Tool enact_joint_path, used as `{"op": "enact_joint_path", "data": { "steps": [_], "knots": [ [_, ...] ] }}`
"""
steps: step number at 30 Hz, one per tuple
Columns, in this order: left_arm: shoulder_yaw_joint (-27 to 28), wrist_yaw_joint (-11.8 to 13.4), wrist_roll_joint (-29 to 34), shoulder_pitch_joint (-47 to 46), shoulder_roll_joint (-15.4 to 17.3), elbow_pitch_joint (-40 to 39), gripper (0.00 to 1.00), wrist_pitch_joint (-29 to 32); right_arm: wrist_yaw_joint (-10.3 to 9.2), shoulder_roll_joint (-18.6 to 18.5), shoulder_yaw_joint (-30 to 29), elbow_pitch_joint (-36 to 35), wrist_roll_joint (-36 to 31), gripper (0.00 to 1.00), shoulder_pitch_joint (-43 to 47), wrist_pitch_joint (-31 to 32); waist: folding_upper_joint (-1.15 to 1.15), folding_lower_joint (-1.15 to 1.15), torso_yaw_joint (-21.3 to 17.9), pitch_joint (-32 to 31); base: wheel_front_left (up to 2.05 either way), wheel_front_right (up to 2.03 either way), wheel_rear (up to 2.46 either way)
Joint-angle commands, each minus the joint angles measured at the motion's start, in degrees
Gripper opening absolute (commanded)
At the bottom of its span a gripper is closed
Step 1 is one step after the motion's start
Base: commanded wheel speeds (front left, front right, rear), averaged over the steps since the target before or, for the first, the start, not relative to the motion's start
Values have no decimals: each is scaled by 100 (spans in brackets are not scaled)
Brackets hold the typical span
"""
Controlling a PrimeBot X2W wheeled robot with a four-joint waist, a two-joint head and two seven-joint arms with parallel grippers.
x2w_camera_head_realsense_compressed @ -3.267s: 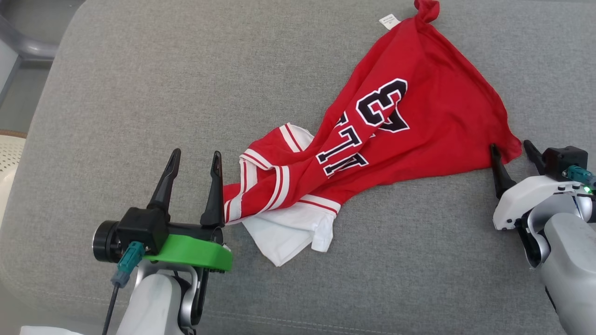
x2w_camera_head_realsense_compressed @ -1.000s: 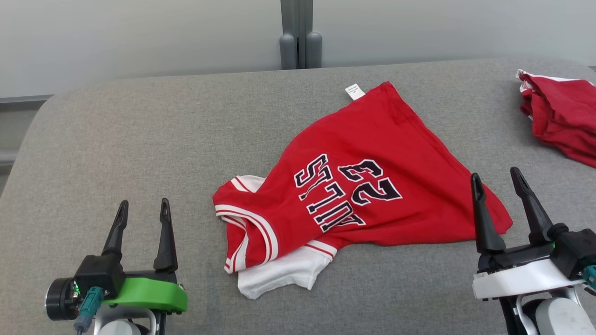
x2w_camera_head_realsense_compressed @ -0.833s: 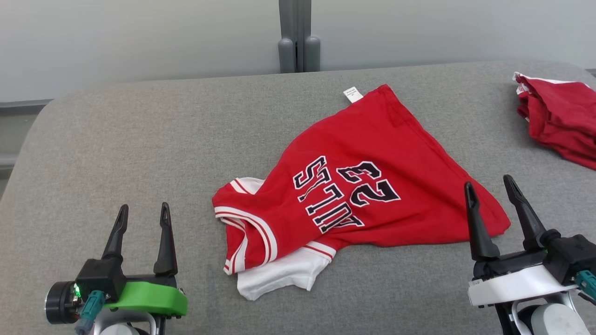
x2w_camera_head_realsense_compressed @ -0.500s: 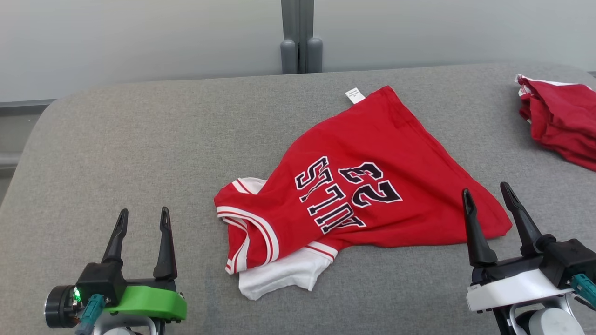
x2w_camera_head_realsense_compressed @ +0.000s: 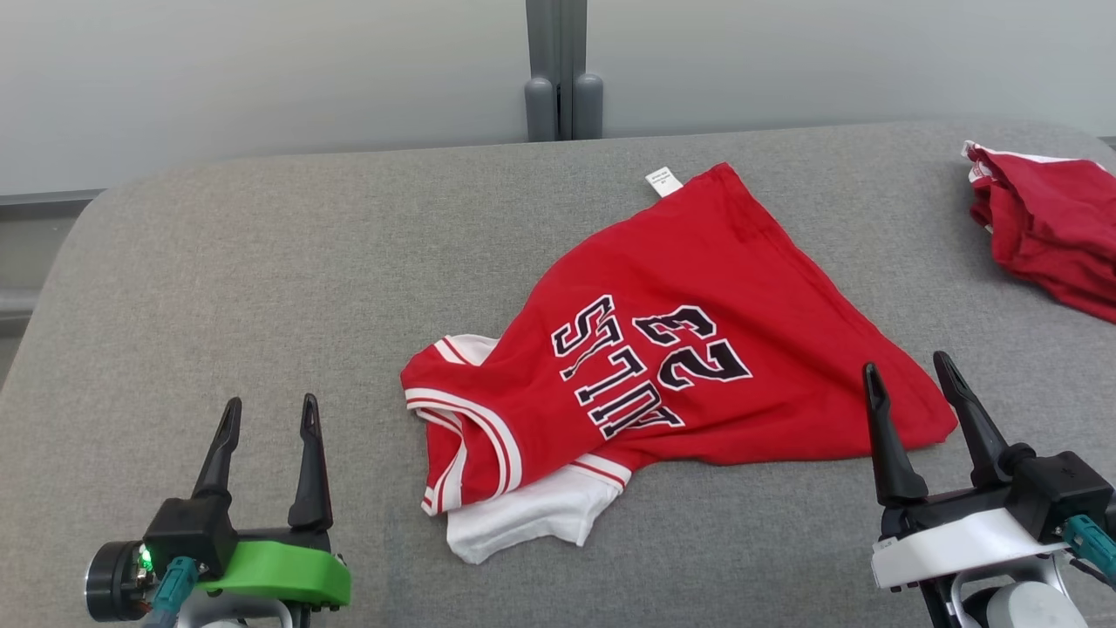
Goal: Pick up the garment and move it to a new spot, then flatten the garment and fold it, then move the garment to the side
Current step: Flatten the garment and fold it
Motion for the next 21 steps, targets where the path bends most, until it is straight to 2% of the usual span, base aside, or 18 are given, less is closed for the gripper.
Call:
{"op": "enact_joint_path", "data": {
  "steps": [1, 21],
  "knots": [
    [0, 17, -11, 86, 9, 1, 100, 0, -10, 8, -6, 25, 48, 100, 47, -15, 0, 0, 1, -4, 0, 0, 0],
    [-24, 46, -137, 139, 9, 31, 100, 0, -10, 41, -33, 162, 27, 100, 83, -15, 0, 0, 50, -103, 0, 0, 0]
  ]
}}
